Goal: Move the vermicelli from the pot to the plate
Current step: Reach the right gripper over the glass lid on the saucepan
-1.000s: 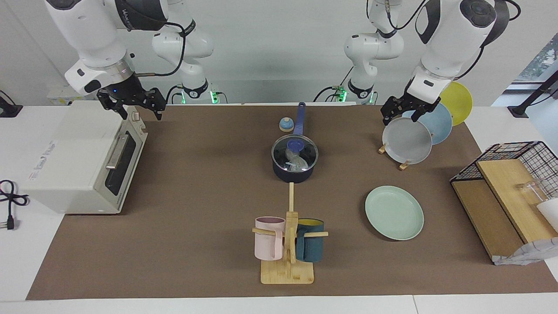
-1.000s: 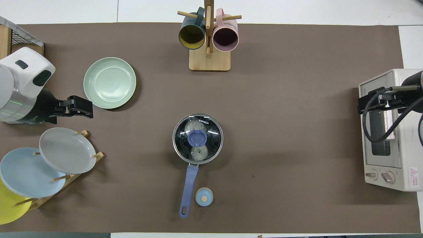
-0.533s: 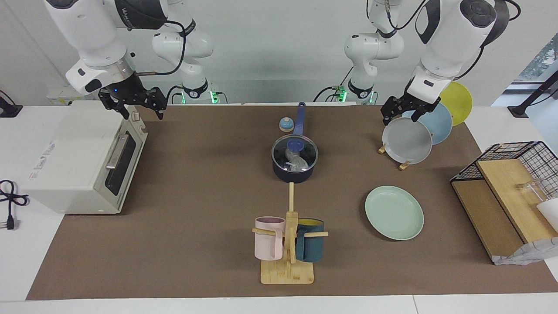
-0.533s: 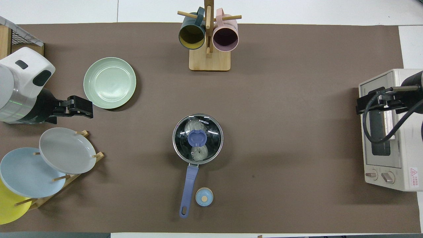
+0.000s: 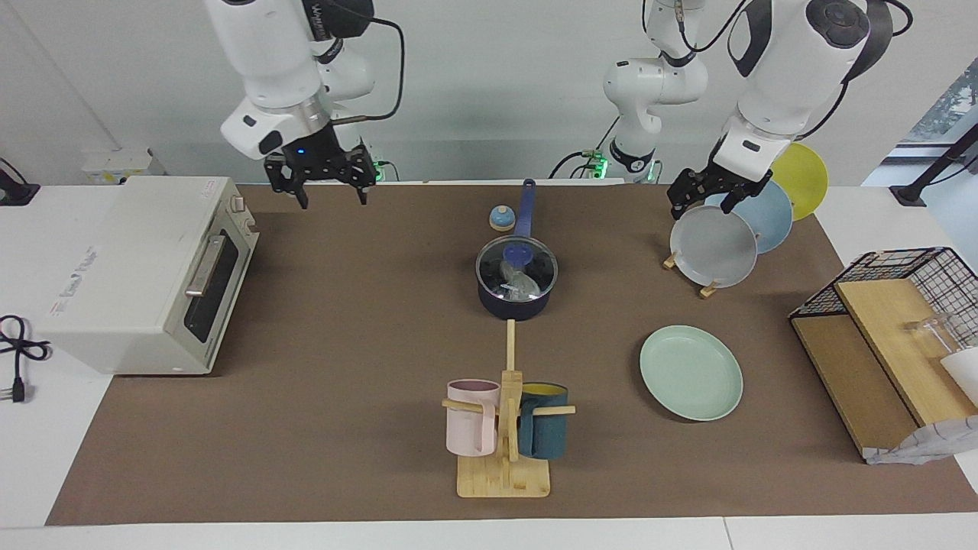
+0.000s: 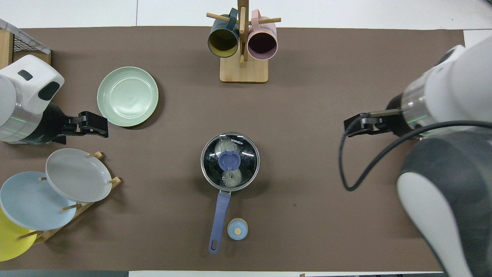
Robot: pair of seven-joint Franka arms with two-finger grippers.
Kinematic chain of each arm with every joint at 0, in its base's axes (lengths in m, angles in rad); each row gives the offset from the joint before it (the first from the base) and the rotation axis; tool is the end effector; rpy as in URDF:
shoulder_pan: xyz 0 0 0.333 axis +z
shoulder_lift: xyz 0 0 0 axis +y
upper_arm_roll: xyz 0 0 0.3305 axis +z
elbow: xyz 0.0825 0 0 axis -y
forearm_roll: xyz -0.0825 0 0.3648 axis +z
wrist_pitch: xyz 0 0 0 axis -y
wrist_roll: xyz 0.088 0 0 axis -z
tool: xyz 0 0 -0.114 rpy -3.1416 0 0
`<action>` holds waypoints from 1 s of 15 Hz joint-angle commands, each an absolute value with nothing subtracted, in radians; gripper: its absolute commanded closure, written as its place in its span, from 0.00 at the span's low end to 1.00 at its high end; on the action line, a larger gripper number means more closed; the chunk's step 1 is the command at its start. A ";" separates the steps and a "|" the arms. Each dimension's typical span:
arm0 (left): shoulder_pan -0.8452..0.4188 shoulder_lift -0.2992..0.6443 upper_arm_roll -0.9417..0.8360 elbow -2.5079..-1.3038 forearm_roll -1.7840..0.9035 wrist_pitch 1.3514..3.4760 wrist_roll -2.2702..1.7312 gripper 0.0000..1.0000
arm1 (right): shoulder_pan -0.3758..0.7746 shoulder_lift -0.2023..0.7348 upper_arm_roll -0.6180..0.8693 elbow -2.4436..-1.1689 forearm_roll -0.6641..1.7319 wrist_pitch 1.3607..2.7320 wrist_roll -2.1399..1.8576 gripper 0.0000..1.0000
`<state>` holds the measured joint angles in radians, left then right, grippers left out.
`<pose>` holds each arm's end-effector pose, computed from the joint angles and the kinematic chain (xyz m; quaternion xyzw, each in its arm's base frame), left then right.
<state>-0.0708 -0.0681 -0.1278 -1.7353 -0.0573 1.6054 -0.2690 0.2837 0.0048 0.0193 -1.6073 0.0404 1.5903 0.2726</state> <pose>0.5001 -0.1093 0.5960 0.9985 0.0373 -0.0359 0.0164 0.5116 0.1647 0.6147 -0.9996 -0.0146 0.0162 0.0163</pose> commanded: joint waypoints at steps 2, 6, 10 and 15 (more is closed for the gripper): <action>-0.057 -0.072 -0.133 -1.735 -0.071 1.600 -0.264 0.00 | 0.441 0.121 0.021 -1.548 0.058 1.666 0.493 0.00; -0.057 -0.072 -0.133 -1.735 -0.071 1.598 -0.264 0.00 | 0.610 0.293 0.021 -1.420 0.049 1.766 0.690 0.00; -0.058 -0.072 -0.133 -1.735 -0.071 1.600 -0.264 0.00 | 0.693 0.301 0.021 -1.545 0.043 1.868 0.712 0.00; -0.057 -0.072 -0.133 -1.735 -0.071 1.600 -0.264 0.00 | 0.735 0.359 0.021 -1.572 0.035 1.919 0.749 0.00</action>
<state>-0.0708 -0.0681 -0.1278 -1.7353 -0.0573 1.6054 -0.2690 0.7276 0.3484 0.0258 -1.5452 0.0404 1.8816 0.7304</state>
